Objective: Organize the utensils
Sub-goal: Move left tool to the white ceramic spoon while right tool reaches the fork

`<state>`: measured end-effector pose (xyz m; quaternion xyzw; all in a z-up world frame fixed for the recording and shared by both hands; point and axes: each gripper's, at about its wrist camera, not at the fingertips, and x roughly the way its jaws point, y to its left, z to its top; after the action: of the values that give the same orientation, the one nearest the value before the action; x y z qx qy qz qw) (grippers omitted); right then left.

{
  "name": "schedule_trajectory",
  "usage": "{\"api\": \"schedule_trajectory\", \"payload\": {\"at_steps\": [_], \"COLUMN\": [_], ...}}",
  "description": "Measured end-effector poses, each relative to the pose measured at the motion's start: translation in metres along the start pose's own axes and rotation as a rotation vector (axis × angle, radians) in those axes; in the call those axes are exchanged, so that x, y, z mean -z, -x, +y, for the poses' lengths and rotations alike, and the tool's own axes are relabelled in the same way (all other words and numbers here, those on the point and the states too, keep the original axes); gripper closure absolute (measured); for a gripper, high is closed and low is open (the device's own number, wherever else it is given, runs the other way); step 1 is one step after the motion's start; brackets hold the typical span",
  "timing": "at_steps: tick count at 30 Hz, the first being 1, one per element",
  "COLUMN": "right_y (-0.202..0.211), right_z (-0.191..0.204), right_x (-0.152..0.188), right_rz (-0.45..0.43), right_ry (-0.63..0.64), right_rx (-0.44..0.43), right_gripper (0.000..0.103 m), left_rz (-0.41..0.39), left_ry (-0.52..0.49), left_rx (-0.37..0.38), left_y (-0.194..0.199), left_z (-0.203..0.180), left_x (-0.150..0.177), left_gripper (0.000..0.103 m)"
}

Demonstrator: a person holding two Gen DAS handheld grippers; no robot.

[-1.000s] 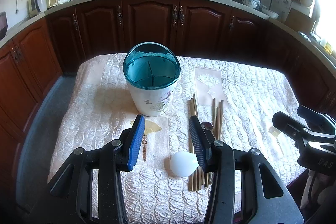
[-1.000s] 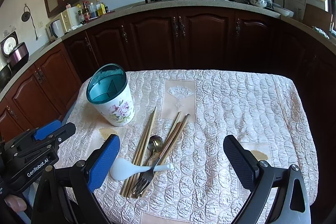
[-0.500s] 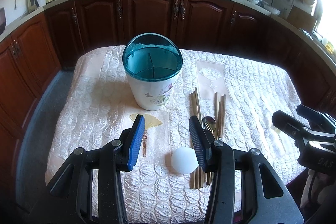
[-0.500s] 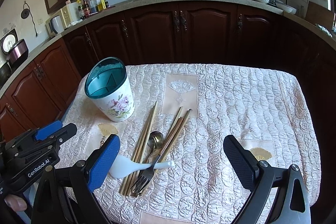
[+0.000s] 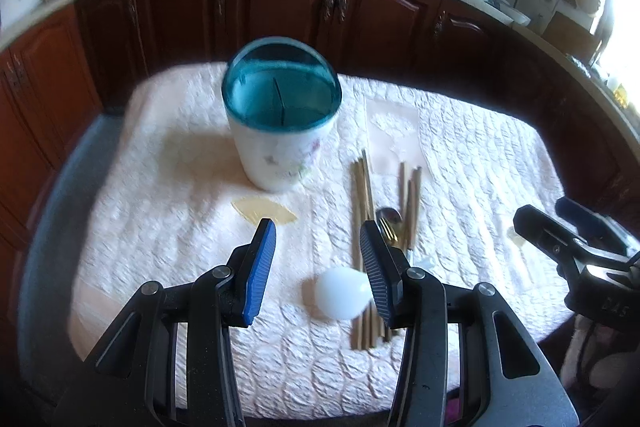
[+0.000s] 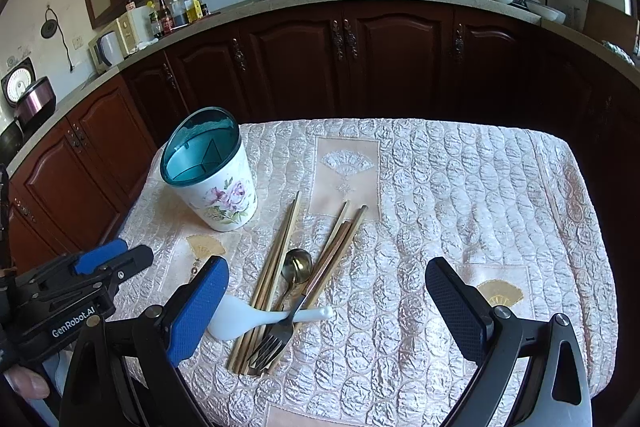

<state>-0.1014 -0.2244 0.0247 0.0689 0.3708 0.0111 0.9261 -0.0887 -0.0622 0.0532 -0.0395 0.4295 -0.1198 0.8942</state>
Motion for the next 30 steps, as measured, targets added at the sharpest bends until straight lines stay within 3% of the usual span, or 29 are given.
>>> {"api": "schedule_trajectory", "payload": {"at_steps": [4,7,10,17,22,26,30], "right_y": [-0.014,-0.03,-0.048,-0.075,-0.098,-0.117,-0.136], "right_z": [-0.01,-0.019,-0.027,-0.031,-0.038,-0.036,-0.034], "right_x": [0.01,0.019,0.028,0.035,0.036,0.032,0.019], "right_rz": [0.034,0.088,0.136,0.202,0.232,0.265,0.276], "right_ry": [-0.01,-0.036,-0.058,-0.07,-0.12,-0.124,-0.124], "right_rx": [-0.026,-0.084,-0.103,-0.155,-0.204,-0.23,-0.225], "right_gripper": [0.006,0.02,0.025,0.026,0.028,0.044,0.048], "left_rz": [0.06,0.134,0.178,0.276,0.318,0.338,0.359], "left_ry": [0.051,0.075,0.053,0.064,0.08,0.109,0.122], "left_rx": [0.037,0.1,0.131,0.212,0.279,0.3,0.312], "left_y": [-0.012,-0.028,-0.04,-0.069,-0.083,-0.093,-0.102], "left_z": [0.013,0.022,0.022,0.024,0.028,0.031,0.031], "left_x": [0.005,0.013,0.022,0.038,0.042,0.044,0.044], "left_gripper": [0.06,0.06,0.06,0.06,0.06,0.06,0.06]}}
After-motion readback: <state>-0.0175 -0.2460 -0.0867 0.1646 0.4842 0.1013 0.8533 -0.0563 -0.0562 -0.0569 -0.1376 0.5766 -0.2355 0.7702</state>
